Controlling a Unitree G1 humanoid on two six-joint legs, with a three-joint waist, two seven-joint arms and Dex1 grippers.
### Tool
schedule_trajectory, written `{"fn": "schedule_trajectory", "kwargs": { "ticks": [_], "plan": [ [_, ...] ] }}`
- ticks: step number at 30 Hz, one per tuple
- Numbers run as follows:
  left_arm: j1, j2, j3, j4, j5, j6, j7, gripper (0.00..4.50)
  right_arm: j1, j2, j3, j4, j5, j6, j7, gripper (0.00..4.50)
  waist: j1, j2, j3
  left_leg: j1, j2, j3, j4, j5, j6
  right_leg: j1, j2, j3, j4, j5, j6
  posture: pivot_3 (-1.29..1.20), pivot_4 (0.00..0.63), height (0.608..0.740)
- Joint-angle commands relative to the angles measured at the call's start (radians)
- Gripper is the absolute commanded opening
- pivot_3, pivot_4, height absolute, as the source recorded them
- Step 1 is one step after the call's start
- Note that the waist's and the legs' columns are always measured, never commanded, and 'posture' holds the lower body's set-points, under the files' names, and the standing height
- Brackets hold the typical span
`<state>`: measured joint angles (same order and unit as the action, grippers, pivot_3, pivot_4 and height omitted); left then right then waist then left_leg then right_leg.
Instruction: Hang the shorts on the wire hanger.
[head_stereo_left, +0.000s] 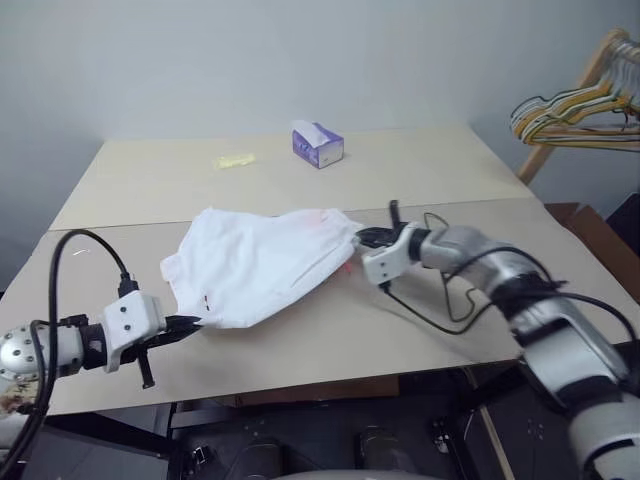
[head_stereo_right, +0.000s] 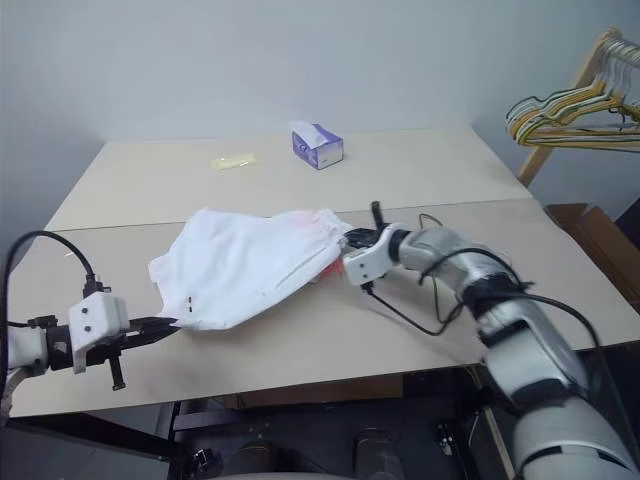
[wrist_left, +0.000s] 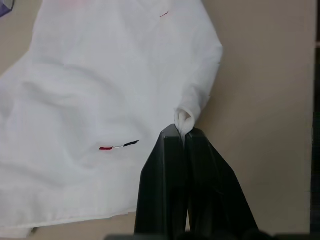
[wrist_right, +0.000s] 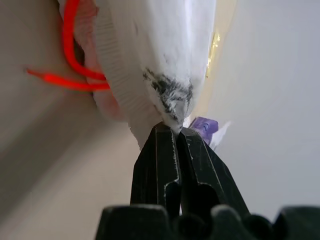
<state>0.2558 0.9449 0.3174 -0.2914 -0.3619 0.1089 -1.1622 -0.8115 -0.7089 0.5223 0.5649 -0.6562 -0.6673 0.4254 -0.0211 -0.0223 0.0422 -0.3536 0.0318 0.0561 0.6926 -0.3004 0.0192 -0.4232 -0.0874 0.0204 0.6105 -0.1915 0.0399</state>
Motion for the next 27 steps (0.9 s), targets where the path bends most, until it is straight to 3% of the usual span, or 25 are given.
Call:
{"fn": "schedule_trajectory", "kwargs": {
  "ticks": [1, 6, 11, 15, 23, 27],
  "plan": [
    [0.069, 0.056, 0.064, -0.046, -0.051, 0.007, -0.108, 0.00, 0.168, -0.120, -0.071, -0.351, 0.193, 0.092, 0.242, 0.04, 0.004, 0.000, 0.000, 0.000, 0.000, 0.000, 0.000, -0.001, 0.000, 0.000, 0.000, 0.000, 0.000, -0.001, 0.000, 0.05, 0.000, 0.740],
    [0.176, 0.104, 0.104, -0.052, -0.042, -0.006, -0.207, 0.00, 0.425, -0.240, -0.114, -0.741, 0.374, 0.280, 0.464, 0.04, -0.001, 0.000, 0.000, 0.001, 0.001, 0.001, 0.000, -0.003, 0.001, 0.000, 0.001, 0.000, 0.001, -0.004, 0.000, 0.04, 0.000, 0.740],
    [0.239, 0.132, 0.120, -0.051, -0.010, -0.031, -0.273, 0.00, 0.516, -0.258, -0.123, -0.876, 0.429, 0.418, 0.580, 0.04, 0.004, -0.001, 0.000, 0.005, 0.002, 0.002, 0.003, -0.002, -0.001, 0.003, 0.001, 0.000, 0.003, -0.012, -0.001, 0.03, 0.000, 0.740],
    [0.263, 0.146, 0.142, -0.036, 0.006, -0.053, -0.312, 0.00, 0.530, -0.262, -0.133, -0.920, 0.473, 0.498, 0.656, 0.04, 0.008, -0.002, -0.001, 0.011, 0.003, 0.003, 0.002, -0.002, -0.001, 0.005, 0.001, 0.000, 0.005, -0.013, -0.003, 0.03, 0.000, 0.740],
    [0.208, 0.130, 0.161, -0.028, -0.011, -0.046, -0.299, 0.00, 0.495, -0.210, -0.183, -0.917, 0.535, 0.582, 0.681, 0.04, 0.010, -0.003, -0.001, 0.005, 0.003, 0.003, 0.002, -0.002, -0.001, 0.002, 0.001, -0.001, 0.004, -0.013, -0.003, 0.04, 0.000, 0.740],
    [-0.006, 0.090, 0.020, 0.023, 0.058, -0.015, -0.150, 0.00, 0.376, -0.122, -0.191, -0.846, 0.615, 0.801, 0.719, 0.04, 0.011, -0.003, -0.001, 0.006, 0.003, 0.002, 0.003, -0.002, -0.002, 0.003, 0.001, -0.002, 0.005, -0.013, -0.004, 0.05, 0.000, 0.740]
  ]
}}
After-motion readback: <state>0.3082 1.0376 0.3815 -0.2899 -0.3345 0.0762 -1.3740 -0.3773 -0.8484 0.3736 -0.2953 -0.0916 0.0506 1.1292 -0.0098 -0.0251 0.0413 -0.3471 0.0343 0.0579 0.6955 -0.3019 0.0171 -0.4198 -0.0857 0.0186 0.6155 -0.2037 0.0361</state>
